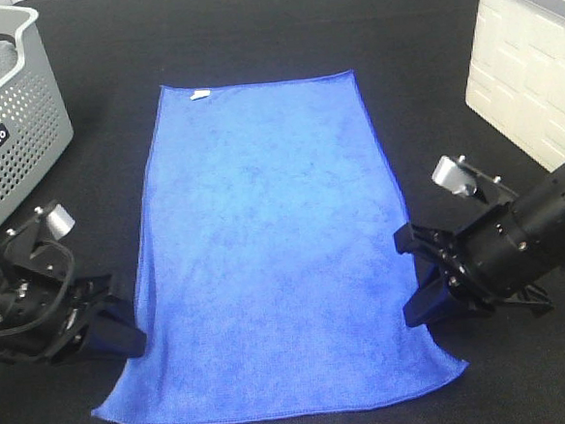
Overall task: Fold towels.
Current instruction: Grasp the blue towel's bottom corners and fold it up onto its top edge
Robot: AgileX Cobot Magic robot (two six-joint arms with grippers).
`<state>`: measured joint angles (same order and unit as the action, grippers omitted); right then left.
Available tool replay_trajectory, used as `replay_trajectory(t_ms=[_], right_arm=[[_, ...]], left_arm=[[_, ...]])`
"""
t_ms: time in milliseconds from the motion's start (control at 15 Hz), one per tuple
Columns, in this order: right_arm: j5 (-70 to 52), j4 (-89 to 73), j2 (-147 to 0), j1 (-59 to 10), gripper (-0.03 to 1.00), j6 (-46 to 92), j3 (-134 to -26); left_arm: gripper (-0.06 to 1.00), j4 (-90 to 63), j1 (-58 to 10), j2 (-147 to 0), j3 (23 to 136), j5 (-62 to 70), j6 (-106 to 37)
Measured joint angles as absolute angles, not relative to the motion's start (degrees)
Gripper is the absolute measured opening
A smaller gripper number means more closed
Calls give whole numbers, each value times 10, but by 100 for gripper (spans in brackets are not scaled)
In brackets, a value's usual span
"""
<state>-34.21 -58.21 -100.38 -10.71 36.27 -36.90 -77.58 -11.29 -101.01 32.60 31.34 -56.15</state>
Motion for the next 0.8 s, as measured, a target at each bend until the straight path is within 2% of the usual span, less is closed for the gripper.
replay_trajectory(t_ms=[133,467,800], right_arm=[[-352,-573,-964,-107,0,344,-329],[-355,-569,-903,-107,0,336,-230],[-398,-567,-790,-107,0,321,-174]], left_arm=[[0,-689,-113,-951,295,324,-476],[0,-674,-113,-828,191,349,-437],[0,-583,-113,-716,165,403,-327]])
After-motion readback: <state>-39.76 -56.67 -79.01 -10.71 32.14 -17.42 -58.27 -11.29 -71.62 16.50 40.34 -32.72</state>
